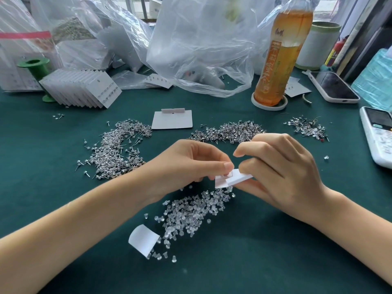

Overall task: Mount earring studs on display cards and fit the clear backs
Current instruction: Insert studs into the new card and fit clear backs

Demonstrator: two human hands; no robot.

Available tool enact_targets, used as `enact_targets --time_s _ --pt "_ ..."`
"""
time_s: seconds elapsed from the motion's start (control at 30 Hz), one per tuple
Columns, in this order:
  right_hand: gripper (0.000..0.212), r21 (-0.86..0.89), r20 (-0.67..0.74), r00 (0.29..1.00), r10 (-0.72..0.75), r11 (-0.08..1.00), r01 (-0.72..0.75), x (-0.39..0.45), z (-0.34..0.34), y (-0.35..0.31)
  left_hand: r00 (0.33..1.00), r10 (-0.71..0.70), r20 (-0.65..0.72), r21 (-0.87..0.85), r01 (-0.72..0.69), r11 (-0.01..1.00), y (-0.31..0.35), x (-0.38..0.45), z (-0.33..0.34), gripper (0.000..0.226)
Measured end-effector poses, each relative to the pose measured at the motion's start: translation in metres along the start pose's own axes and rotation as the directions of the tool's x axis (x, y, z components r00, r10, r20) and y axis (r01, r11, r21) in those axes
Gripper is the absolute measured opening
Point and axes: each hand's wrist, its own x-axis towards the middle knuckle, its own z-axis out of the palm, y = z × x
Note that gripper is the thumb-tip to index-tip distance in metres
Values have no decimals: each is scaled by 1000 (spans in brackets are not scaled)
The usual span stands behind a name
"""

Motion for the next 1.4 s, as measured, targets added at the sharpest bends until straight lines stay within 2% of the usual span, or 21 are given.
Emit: enact_targets --time_s 0.43,0.7,1.0,1.27,1.4 --pt "43 -32 -4 1000 -2 999 1 0 0 -2 998 60 29 -45 -59 997 -1 0 1 4" --pt "35 -81 -2 1000 -27 996 27 -1 -1 -1 994 104 9 10 -105 994 -1 -2 3 5" --pt "29 -116 6 999 -48 992 48 1 -2 -3 991 125 57 38 -127 991 -2 -2 3 8" --pt "32 -131 -7 997 -78 988 76 2 -2 -5 992 56 112 70 -64 995 -1 -1 -1 6" --pt "27 -119 11 997 -81 990 82 3 -1 -5 996 44 79 62 -49 997 -1 -1 -1 3"
